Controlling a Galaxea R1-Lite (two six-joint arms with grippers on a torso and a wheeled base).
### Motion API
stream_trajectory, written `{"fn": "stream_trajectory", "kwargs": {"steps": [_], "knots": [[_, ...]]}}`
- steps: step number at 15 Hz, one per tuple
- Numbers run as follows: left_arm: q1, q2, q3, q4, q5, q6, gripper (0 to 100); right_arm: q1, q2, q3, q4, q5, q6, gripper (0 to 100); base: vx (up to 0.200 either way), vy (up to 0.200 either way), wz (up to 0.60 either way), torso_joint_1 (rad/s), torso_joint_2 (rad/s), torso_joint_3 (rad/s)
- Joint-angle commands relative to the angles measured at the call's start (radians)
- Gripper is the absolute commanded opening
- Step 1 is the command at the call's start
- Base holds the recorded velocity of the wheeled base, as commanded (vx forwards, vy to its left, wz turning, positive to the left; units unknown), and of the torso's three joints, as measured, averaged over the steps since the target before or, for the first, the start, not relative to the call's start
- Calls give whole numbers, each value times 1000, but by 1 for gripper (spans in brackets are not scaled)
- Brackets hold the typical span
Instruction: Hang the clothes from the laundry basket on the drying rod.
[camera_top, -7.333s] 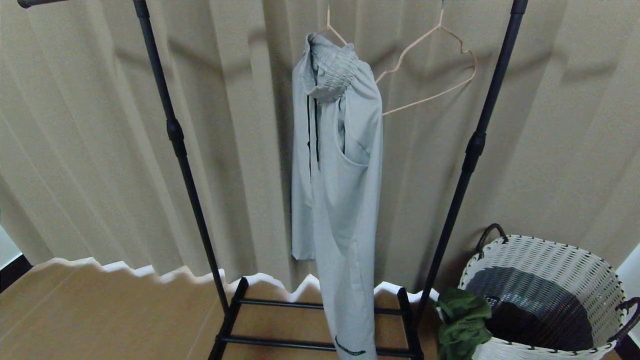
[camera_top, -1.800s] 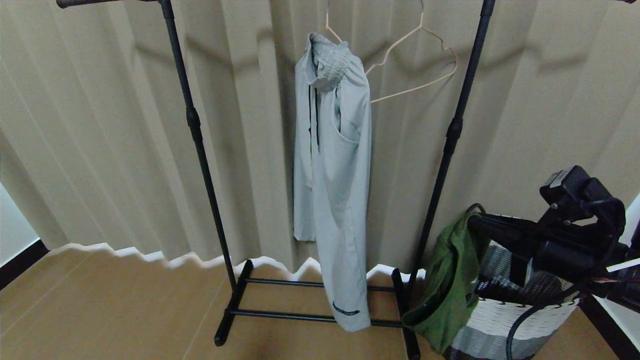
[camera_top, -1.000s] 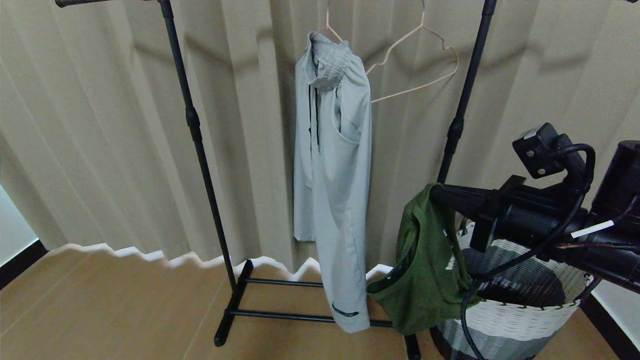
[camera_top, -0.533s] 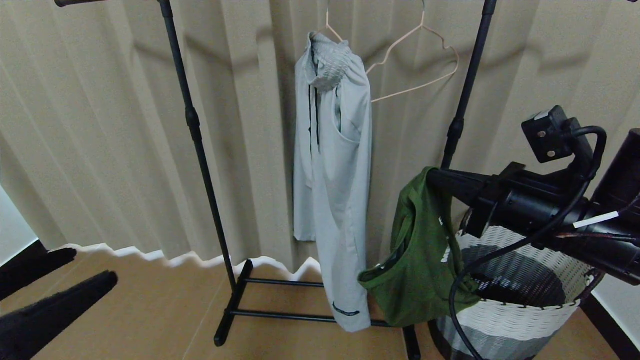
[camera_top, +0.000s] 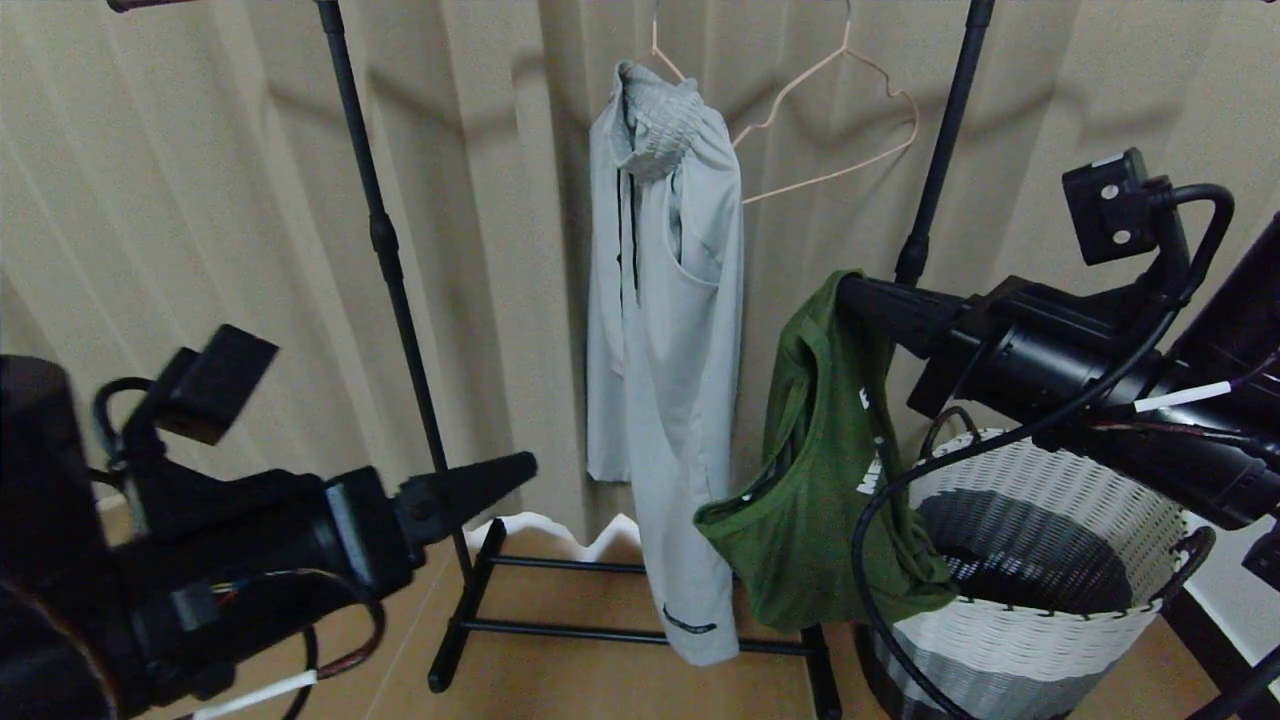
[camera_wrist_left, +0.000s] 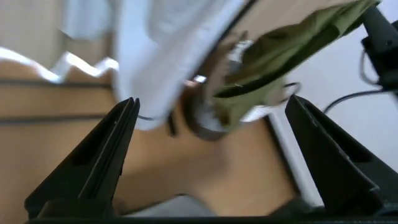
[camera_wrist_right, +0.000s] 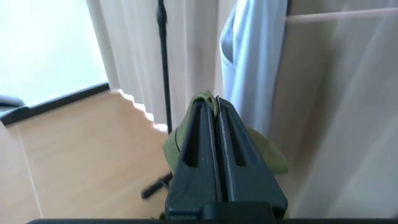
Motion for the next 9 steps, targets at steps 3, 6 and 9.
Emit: {"fn": "stream_trajectory", "kwargs": {"steps": [3,6,9], "knots": [[-178,259,-110,-45,97,-182,100,12,21,-8,-30,1,7,0,0,0,0,0,0,0],[-175,326,-148,-44,107,-219,100,13,16,-11,-30,1,25,0,0,0,0,0,0,0],[-173,438,-224,-42,111,-306,100,26,21,-23,-64,18,27,0,0,0,0,0,0,0]]}}
